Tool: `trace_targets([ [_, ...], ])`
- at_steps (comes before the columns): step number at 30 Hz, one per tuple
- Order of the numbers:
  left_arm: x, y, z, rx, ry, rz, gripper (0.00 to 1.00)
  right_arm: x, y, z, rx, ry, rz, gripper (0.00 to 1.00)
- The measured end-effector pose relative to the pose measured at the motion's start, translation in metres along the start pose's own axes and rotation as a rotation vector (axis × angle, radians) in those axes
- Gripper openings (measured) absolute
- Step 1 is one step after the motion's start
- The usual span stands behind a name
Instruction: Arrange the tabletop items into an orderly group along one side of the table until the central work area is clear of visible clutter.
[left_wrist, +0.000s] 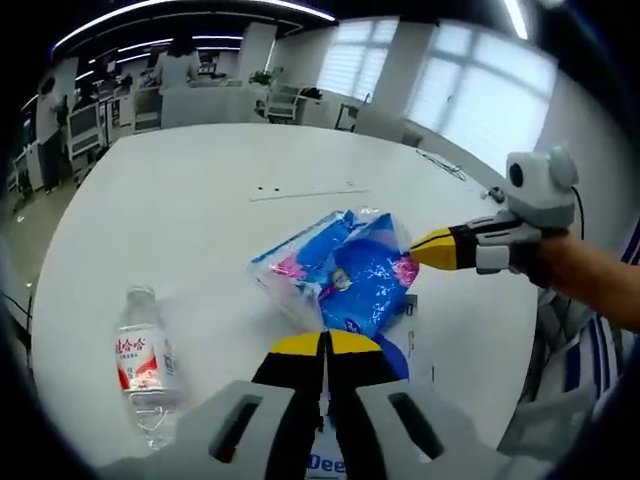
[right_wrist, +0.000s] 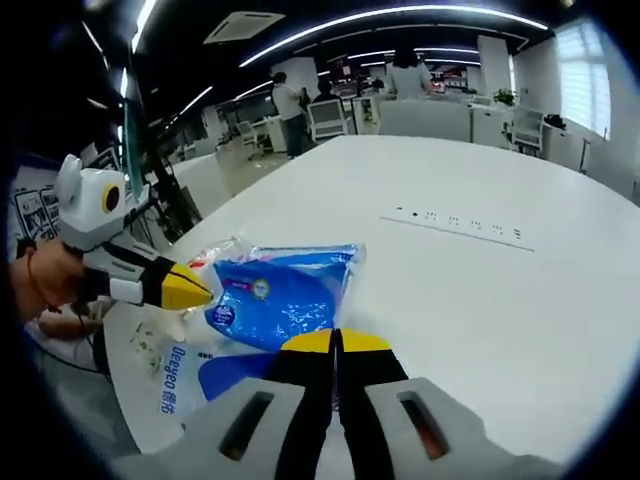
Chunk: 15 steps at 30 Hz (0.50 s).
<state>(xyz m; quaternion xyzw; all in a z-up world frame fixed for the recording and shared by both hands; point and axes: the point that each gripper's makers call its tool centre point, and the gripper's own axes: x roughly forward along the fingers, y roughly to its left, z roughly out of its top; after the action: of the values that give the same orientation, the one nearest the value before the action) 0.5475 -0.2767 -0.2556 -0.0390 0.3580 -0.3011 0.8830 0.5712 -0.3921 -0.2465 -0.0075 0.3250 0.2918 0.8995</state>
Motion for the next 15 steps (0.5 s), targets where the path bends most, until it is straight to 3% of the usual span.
trace_targets([
  [15,0.015,-0.035,0.021,0.048,-0.002,-0.072,0.0,-0.034,-0.029,0.001,0.029,-0.042,-0.065,0.0],
])
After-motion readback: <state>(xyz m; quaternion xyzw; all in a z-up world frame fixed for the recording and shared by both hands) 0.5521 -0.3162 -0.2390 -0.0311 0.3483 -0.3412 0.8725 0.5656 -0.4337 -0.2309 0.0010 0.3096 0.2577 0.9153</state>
